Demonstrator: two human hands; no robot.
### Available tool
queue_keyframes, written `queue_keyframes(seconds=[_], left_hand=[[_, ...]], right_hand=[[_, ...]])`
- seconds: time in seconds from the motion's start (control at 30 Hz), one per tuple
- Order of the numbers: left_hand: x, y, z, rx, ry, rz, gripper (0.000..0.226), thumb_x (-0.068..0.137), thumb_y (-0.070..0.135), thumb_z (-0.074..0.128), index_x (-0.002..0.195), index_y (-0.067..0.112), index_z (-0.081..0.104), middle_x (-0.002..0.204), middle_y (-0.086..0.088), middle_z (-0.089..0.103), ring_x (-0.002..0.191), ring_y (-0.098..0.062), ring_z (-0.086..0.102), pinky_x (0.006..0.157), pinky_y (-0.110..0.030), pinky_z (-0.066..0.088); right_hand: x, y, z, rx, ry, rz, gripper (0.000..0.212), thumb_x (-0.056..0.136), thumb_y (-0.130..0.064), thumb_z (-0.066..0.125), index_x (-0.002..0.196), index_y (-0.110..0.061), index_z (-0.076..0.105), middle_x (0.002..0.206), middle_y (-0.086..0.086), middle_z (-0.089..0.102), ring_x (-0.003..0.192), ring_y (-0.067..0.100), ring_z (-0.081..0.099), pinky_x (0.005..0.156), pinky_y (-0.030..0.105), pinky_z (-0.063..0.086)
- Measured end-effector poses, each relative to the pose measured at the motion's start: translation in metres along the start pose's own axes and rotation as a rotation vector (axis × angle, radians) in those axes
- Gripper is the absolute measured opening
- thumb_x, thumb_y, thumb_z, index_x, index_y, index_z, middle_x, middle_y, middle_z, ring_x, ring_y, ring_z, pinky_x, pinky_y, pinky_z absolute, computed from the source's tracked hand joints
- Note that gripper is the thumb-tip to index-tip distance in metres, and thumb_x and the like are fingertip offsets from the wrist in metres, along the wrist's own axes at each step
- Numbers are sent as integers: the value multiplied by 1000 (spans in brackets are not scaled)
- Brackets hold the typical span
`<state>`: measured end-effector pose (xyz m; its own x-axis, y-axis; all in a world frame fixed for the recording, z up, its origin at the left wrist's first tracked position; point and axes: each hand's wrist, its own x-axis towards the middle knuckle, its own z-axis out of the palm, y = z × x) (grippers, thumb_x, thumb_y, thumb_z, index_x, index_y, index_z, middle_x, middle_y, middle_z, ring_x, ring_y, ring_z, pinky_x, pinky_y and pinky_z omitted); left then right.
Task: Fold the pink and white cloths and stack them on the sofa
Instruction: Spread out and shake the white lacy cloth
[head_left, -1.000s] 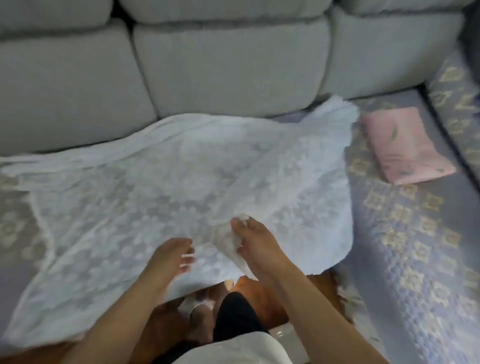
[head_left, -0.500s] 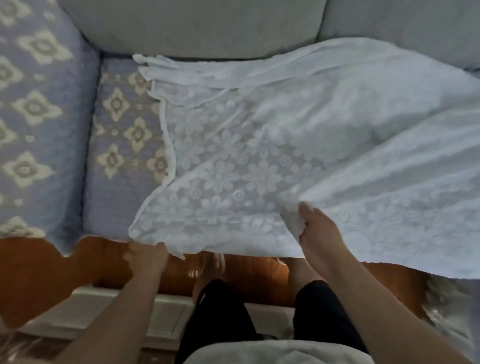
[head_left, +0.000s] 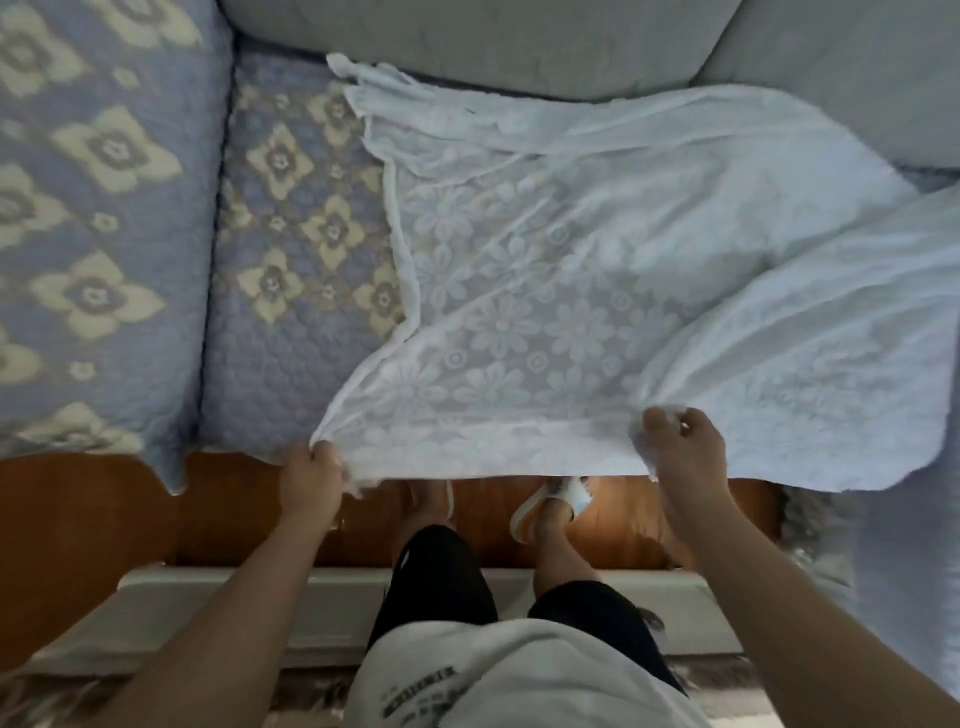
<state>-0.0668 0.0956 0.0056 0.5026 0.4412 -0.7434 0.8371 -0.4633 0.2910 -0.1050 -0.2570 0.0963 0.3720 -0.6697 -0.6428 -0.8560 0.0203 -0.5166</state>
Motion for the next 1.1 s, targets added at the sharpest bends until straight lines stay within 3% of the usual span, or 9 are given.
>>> queue_keyframes(seconds=[0.1,0.2,0.33,0.5,0.57,0.67,0.77,0.93,1.1], left_hand=[[-41,10,-18,-31,-32,196,26,104,26,44,100,2,53,82,-5,54,90,-36,58,70,-35,35],[-80,17,-33,18,-336,204,22,94,35,68,97,15,59,87,0,65,82,-21,64,60,-30,45],[-113,15,-55,-61,-829,-111,43,77,7,82,118,3,69,107,-17,75,102,-37,71,95,-52,54],[-150,22,-55,62,-533,34,31,101,18,56,123,-3,64,106,-22,72,99,-37,66,91,-46,52],[-174,42,-52,204,-266,242,40,105,29,45,130,0,58,120,-20,65,102,-34,60,91,-42,50],[-228,91,-48,-42,-91,445,33,107,29,42,122,5,60,119,-14,65,100,-30,59,85,-38,46],[-279,141,-34,-285,-373,409,22,100,30,59,112,13,67,108,-8,75,96,-29,72,88,-47,57],[-362,200,-9,-494,-879,317,38,89,-10,61,126,-1,62,122,-20,69,117,-35,64,100,-45,51],[-399,216,22,-555,-854,331,27,97,-3,54,123,-6,62,122,-23,68,116,-36,64,104,-49,48]], right_hand=[[-8,-25,-46,48,111,-57,21,96,-21,57,116,-24,64,104,1,67,90,13,66,74,24,52],[-21,-40,-90,201,106,-18,28,94,-10,63,112,-31,71,111,4,70,102,23,69,93,35,57],[-53,-50,-139,420,165,6,24,91,-6,67,108,-21,75,104,5,76,96,22,74,88,36,60],[-81,-47,-181,552,290,21,36,89,-42,62,87,-7,65,79,9,55,71,27,51,62,35,45],[-85,-44,-197,658,255,40,31,93,-46,61,87,-16,69,87,2,66,78,22,63,70,32,53],[-88,-41,-221,748,222,2,21,101,-38,56,88,-26,68,94,-4,70,85,15,68,81,29,55],[-86,-46,-248,720,310,-120,25,101,-35,55,86,-20,68,81,-3,62,76,17,58,70,29,51],[-93,-78,-294,750,231,-337,20,102,-33,54,98,-24,71,91,-1,70,80,17,65,76,33,55],[-112,-105,-297,658,93,-504,13,100,-22,60,101,-27,71,94,-1,75,86,16,69,78,34,56]])
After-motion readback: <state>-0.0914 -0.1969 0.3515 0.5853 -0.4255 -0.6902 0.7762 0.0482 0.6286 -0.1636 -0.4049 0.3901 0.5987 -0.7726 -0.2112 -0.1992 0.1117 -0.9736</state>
